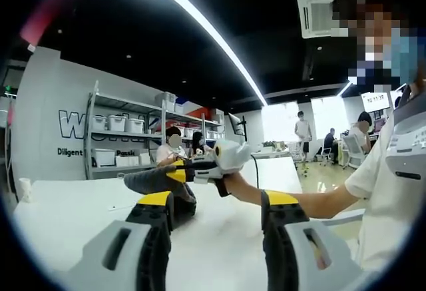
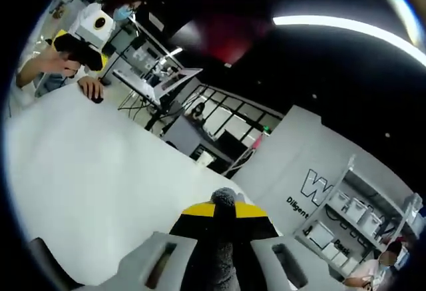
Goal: Open the folded towel by lifting each exposed corner and separating the folded layers until the towel lies flat within the target outline without major curled edges
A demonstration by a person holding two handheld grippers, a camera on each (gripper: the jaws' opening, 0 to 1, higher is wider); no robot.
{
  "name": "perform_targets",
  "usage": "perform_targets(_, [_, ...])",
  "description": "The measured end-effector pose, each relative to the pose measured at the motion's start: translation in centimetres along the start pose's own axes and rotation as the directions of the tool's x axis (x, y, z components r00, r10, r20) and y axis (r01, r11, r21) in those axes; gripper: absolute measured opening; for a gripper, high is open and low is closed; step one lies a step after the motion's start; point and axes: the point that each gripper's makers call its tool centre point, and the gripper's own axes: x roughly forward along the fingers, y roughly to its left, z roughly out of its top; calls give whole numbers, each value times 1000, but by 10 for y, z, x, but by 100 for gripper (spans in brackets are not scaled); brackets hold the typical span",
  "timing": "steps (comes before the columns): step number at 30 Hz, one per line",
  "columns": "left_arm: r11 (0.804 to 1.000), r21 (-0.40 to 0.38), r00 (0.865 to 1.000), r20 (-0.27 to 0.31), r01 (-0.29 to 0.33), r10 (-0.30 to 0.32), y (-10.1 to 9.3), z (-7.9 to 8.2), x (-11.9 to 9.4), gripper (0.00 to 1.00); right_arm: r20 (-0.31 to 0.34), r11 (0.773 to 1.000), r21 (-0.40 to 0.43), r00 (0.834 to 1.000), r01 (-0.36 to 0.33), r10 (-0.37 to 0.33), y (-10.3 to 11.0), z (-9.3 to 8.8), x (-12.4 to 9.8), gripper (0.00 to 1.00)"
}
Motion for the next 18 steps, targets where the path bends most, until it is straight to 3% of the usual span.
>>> perform_targets(18, [1000, 0, 1000, -5, -1, 1, 1, -1, 1, 52, 25, 1000, -14, 1000, 10, -10, -4, 12, -4, 0])
